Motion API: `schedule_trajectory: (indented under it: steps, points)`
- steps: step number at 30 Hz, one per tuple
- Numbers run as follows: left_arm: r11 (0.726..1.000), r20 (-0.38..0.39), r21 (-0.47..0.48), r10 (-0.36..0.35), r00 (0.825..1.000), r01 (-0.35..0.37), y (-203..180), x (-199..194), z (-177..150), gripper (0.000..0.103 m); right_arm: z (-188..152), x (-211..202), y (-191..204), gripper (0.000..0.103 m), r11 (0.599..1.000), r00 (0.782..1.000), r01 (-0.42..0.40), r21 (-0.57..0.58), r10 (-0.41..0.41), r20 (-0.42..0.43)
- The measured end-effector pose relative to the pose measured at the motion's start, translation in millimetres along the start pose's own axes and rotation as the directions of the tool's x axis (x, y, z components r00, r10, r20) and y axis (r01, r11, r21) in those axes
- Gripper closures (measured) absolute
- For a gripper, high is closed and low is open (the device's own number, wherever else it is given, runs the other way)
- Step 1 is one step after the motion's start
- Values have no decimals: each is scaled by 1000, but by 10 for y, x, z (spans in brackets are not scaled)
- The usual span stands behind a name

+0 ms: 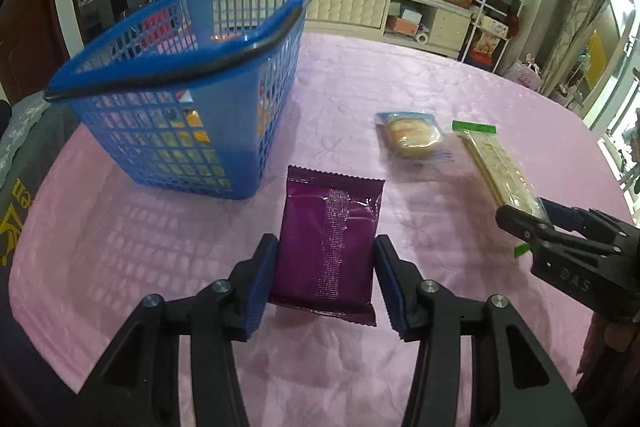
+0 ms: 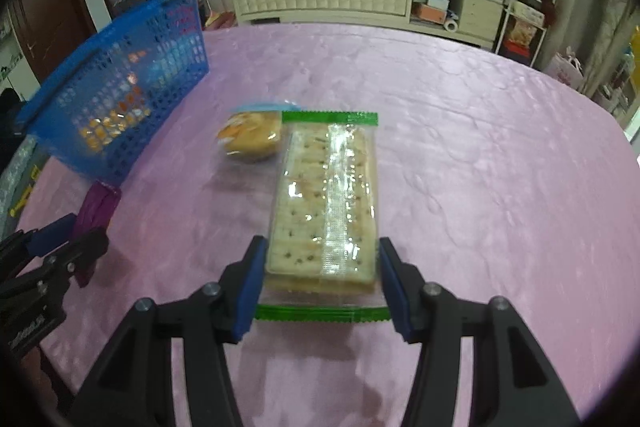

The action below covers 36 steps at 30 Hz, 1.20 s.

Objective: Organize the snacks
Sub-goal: 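Carry the purple bar and cracker pack over the blue basket with both tools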

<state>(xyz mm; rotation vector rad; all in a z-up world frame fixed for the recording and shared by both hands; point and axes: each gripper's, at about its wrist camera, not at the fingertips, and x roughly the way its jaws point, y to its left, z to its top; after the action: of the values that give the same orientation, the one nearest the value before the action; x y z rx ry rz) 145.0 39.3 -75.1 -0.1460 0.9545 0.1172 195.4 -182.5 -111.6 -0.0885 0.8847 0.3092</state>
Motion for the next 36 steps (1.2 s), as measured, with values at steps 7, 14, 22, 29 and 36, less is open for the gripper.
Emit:
schedule_trajectory:
  steps: [7,14,22,29,36]
  points:
    - [1000,55,-3,-18,998,18,6,-420,-134,56,-150,-512,164,44,1000,998,-9,-6,9,65]
    - [1000,118,0,-11,993,11,77,-786,-207,56,-238,-887,390,44,999,993,-21,-39,25,119]
    - [999,171,-36,-12,985,18,274,-1088,-169,57,-203,-1203,599,44,997,983,-39,-68,50,178]
    - [999,221,-34,-19,975,27,477,-1290,32,57,104,-1342,801,44,994,968,-69,-88,88,235]
    - [998,298,-62,-2,955,21,791,-1399,465,56,414,-1342,1099,44,983,954,-108,-145,144,265]
